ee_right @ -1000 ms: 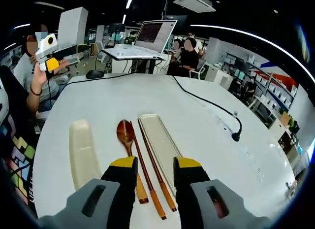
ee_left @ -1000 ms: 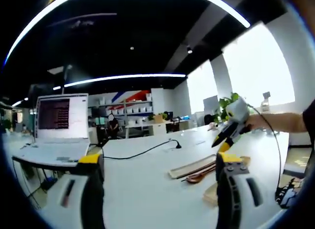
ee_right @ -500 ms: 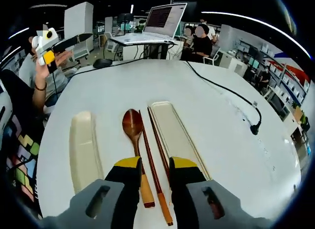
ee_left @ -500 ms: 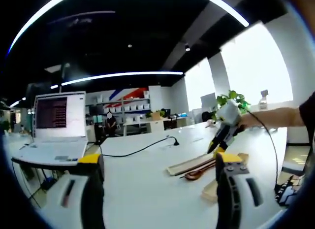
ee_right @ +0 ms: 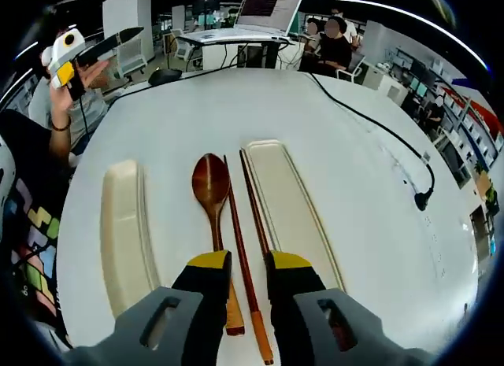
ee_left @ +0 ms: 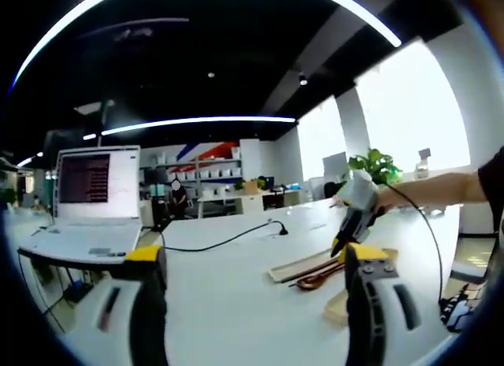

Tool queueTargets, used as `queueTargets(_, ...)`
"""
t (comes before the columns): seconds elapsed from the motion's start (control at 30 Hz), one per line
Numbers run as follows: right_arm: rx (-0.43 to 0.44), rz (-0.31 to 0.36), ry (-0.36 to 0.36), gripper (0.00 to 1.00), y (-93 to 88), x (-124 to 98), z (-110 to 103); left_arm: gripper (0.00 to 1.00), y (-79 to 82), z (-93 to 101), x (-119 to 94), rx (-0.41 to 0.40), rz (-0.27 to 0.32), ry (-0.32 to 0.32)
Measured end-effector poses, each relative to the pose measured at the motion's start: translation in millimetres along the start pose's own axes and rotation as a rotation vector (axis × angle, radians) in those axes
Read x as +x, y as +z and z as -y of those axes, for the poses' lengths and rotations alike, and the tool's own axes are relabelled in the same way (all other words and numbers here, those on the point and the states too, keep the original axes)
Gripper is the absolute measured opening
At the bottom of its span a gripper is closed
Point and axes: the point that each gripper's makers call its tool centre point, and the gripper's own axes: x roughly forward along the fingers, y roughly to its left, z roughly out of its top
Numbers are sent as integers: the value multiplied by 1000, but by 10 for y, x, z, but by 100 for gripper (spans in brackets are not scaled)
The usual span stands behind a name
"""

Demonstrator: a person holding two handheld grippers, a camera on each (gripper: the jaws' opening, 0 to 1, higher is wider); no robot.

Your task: Arrange the utensils inside the cutlery case until each visible utensil rests in its matching compartment.

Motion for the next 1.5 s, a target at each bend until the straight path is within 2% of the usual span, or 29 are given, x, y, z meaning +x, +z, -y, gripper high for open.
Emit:
queueTargets(0.13,10,-19,21,15,11,19,-32,99,-16,-13,-4,-1,-6,3)
queueTargets(0.27,-10,-71,25,15,-37,67,-49,99,-21,-30,-12,-3,-9,7)
queueTargets(0.37,-5,-92,28,15,-52,113,-35,99,34,8,-32,19,10,-8)
queueTargets(0.5,-7,-119,28,14,-46,133,-7,99,56,-13,-48,33,13,3)
queueTargets(0.77,-90,-199,48,13,-93,157,-83,98,29,-113,-67,8,4,26)
queueTargets(0.87,-93,-201,56,11,-55,145,-67,98,21,-115,-61,5,0,23)
queueTargets(0.93,-84,-226,106,7,-73,151,-122,98,8,-109,-55,5,-6,21)
queueTargets(1.0,-121,-267,128,7,-77,153,-100,98,-5,-101,-51,10,-12,20)
queueTargets(1.1,-111,-374,164,7,-82,169,-103,98,-14,-96,-47,15,-17,18)
queueTargets(1.13,-109,-405,164,7,-85,171,-104,98,-15,-95,-46,14,-18,17)
queueTargets(1.2,-161,-453,174,7,-89,176,-106,98,-15,-98,-43,14,-18,18)
queueTargets(1.27,-207,-473,176,7,-82,187,-116,97,-24,-107,-37,13,-19,18)
queueTargets(1.33,-169,-498,153,7,-86,191,-122,97,-51,-111,-28,13,-29,17)
queueTargets(1.5,-183,-544,135,7,-93,189,-131,97,-83,-99,-26,13,-42,14)
